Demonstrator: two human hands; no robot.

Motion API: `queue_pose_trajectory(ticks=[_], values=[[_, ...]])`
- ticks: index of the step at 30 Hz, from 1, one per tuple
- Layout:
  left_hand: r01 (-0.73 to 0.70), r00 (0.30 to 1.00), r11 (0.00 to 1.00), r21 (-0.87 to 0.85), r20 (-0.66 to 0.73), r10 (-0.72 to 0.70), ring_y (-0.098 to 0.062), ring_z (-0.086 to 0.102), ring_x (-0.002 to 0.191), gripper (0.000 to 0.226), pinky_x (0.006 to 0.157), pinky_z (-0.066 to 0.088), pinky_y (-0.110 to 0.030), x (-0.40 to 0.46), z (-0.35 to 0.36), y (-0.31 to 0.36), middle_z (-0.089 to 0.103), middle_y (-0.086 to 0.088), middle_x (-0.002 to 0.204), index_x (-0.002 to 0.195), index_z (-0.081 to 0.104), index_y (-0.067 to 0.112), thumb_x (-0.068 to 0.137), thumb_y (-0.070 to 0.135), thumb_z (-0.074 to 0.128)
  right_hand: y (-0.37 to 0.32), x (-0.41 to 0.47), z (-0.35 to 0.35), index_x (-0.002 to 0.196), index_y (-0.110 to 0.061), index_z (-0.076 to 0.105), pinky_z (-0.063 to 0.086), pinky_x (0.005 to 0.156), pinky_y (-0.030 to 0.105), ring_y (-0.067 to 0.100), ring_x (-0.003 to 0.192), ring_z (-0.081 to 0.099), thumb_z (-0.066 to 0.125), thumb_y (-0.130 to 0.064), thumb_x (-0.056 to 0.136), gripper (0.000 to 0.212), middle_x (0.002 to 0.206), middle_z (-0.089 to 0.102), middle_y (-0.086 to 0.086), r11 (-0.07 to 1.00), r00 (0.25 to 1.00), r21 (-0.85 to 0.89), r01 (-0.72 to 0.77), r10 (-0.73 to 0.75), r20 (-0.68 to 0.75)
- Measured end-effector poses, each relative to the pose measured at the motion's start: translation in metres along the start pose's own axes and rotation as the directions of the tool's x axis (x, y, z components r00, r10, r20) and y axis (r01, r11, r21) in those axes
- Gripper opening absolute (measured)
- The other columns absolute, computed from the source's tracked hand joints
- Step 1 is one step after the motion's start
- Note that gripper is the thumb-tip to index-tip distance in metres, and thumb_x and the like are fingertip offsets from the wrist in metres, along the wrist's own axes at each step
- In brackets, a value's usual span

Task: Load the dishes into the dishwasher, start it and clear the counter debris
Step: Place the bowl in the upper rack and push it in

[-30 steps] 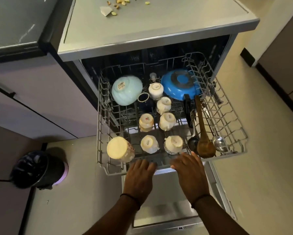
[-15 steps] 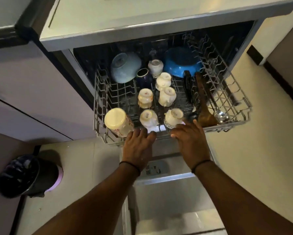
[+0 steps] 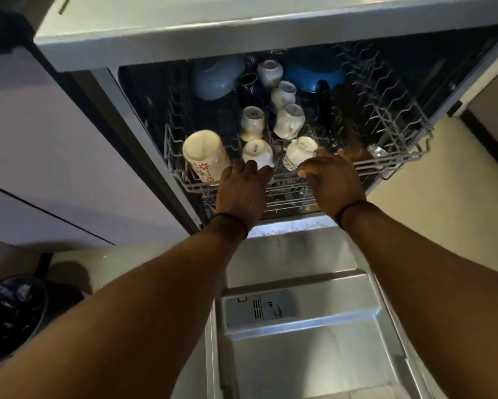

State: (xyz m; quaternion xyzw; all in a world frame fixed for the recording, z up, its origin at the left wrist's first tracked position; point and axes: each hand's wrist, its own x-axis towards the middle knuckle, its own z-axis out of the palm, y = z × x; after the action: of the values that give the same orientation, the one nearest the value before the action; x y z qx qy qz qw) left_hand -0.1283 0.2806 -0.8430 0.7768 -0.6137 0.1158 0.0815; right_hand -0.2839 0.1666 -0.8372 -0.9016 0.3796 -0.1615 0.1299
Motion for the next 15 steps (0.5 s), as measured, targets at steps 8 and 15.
queue_pose_trajectory(ticks=[8, 15], values=[[0.115, 0.993, 0.993, -0.034, 0.026, -0.114, -0.035, 0.049, 0.108, 0.033, 0.085, 0.038, -0.042, 0.048, 0.014, -0.021, 0.059, -0.011, 0.109, 0.116, 0.06, 0.019, 0.083, 0.017, 0.054, 0.0, 0.059, 0.013, 0.103, -0.019, 0.073, 0.018, 0.113, 0.039, 0.028, 0.127, 0.049, 0.058, -0.018, 0.091, 0.019, 0.117, 0.068, 0.009, 0.998, 1.0, -0.057, 0.013, -0.014, -0.026], [0.115, 0.993, 0.991, 0.065, -0.017, -0.114, -0.032, 0.052, 0.097, 0.031, 0.078, 0.041, -0.04, 0.059, 0.03, -0.033, 0.062, -0.009, 0.1, 0.106, 0.062, 0.02, 0.076, 0.021, 0.069, 0.003, 0.075, 0.025, 0.09, -0.015, 0.075, 0.038, 0.102, 0.046, 0.035, 0.113, 0.059, 0.063, -0.012, 0.084, 0.014, 0.095, 0.073, 0.013, 0.996, 0.992, -0.032, 0.083, -0.085, -0.095]])
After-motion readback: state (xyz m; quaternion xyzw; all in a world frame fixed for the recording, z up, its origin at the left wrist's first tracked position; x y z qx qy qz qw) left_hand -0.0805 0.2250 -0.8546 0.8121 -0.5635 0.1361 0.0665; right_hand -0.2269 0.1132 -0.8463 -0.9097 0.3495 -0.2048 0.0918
